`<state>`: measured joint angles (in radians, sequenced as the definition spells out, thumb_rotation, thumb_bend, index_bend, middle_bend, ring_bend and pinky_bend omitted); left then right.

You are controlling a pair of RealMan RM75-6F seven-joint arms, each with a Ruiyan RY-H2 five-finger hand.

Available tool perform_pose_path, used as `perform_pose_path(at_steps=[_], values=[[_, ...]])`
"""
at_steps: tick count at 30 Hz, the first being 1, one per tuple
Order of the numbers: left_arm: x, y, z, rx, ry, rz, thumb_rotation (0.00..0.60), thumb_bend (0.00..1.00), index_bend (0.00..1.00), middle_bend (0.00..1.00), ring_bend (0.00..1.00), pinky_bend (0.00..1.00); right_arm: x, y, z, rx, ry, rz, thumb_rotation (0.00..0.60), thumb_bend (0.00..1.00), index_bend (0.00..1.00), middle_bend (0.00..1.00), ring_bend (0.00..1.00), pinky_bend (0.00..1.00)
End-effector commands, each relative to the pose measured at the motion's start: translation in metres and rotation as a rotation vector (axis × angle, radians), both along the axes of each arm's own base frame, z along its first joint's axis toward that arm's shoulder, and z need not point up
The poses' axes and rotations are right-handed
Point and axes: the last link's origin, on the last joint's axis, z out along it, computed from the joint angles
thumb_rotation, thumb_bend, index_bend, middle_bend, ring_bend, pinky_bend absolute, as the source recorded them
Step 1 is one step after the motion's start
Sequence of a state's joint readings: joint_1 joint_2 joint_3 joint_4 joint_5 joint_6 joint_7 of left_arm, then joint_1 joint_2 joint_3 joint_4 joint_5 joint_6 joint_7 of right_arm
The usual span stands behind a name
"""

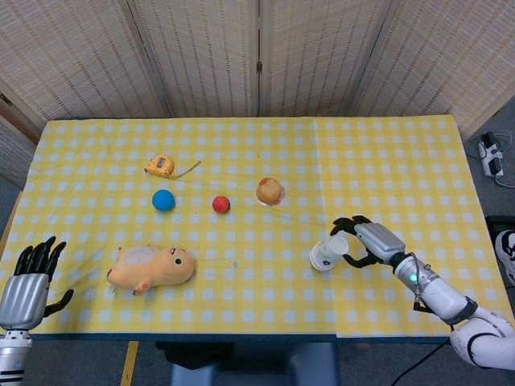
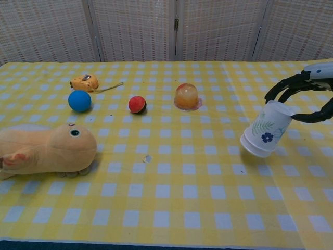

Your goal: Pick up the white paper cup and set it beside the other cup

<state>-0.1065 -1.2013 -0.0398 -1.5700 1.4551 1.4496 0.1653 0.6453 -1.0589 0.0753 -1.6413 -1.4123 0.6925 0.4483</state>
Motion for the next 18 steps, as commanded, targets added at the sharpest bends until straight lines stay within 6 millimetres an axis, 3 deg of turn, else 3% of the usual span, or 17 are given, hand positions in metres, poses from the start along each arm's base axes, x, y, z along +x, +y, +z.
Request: perform_pose_path(at_steps=[1,7,10,12,18], values=[[0.0,0.0,0.0,-0.001,0.0,0.001,0.6,0.32,0.03,0.0,0.0,0.0,-0.008,-0.002,0.002,-0.051,0.132,0.092,0.6,0.49,0.35,0.17,0.18,0.06],[0.0,0.0,-0.001,-0.01,-0.001,0.005,0.6,0.32,0.03,0.0,0.0,0.0,-0.009,0.0,-0.011,-0.005,0.119,0.037,0.6,0.49,0.35,0.17,0.18,0.08],[-0.001,-0.001,-0.001,-0.011,0.001,0.01,0.6,0.32,0.03,0.0,0.0,0.0,-0.007,0.002,-0.015,0.029,0.08,0.0,0.6,0.49,0.35,0.17,0.18,0.17],[-0.001,-0.001,0.0,-0.008,0.0,0.011,0.6,0.32,0.03,0.0,0.0,0.0,-0.006,0.002,-0.013,0.03,0.067,0.001,0.6,0.49,0.35,0.17,0.18,0.21],[0.0,0.0,0.0,-0.008,0.0,0.006,0.6,0.32,0.03,0.0,0.0,0.0,0.0,0.001,0.006,-0.045,0.05,0.056,0.6,0.49,0.35,0.17,0.19,0.21]])
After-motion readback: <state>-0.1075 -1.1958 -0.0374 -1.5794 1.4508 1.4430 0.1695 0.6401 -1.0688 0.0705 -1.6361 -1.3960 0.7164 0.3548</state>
